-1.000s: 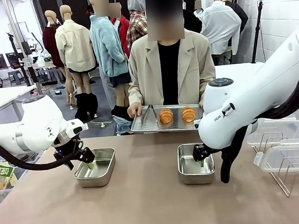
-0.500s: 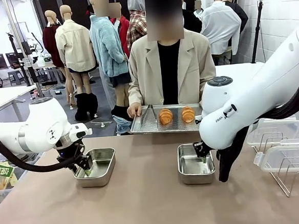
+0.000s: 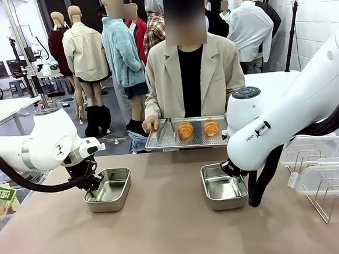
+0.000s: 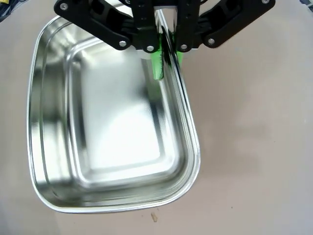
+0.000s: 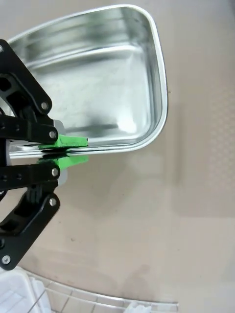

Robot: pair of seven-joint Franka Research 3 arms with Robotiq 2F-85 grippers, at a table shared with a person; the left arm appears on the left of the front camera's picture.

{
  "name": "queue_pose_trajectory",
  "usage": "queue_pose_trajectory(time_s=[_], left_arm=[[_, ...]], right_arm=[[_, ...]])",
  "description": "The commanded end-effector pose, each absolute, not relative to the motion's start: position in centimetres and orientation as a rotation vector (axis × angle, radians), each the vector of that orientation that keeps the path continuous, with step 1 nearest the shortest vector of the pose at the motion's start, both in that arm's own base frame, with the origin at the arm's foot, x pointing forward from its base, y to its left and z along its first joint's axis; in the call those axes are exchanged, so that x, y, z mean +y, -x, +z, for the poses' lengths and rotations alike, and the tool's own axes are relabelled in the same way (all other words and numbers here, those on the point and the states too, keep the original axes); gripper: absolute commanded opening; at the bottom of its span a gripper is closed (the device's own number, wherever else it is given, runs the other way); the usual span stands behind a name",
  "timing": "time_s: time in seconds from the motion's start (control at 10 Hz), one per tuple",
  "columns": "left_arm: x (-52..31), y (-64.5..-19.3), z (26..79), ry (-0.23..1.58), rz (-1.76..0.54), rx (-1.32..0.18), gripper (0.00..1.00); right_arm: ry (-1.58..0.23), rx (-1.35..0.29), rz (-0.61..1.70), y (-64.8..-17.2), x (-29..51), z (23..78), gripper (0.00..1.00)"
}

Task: Place the bread in airtight containers.
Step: Lift both Airtight Container.

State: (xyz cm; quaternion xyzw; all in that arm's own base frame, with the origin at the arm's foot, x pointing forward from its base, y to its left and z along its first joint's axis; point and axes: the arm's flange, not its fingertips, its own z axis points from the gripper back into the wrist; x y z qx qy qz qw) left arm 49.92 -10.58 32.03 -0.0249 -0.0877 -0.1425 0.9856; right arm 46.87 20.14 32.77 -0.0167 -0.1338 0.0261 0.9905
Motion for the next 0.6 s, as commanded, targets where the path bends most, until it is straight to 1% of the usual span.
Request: queue_pose_trajectory(time_s=[0.0, 0.2, 0.3, 0.5], left_arm=[[-10.6, -50.3, 32.3, 0.026, -0.298, -0.17, 0.0], [-10.5, -50.5, 32.4, 0.058, -0.319, -0.15, 0.0], [-10.7, -50.0, 32.1, 0.049, -0.29, -0.176, 0.0], [-10.7, -50.0, 32.1, 0.049, -0.29, -0.176, 0.0]], right_arm=[[0.076, -0.255, 0.037, -47.4, 20.7, 31.9, 0.0], [0.111, -0.205, 0.004, -47.7, 21.0, 31.8, 0.0], [0.038, -0.263, 0.046, -47.1, 20.3, 32.9, 0.0], [0.038, -0.263, 0.046, -47.1, 20.3, 32.9, 0.0]])
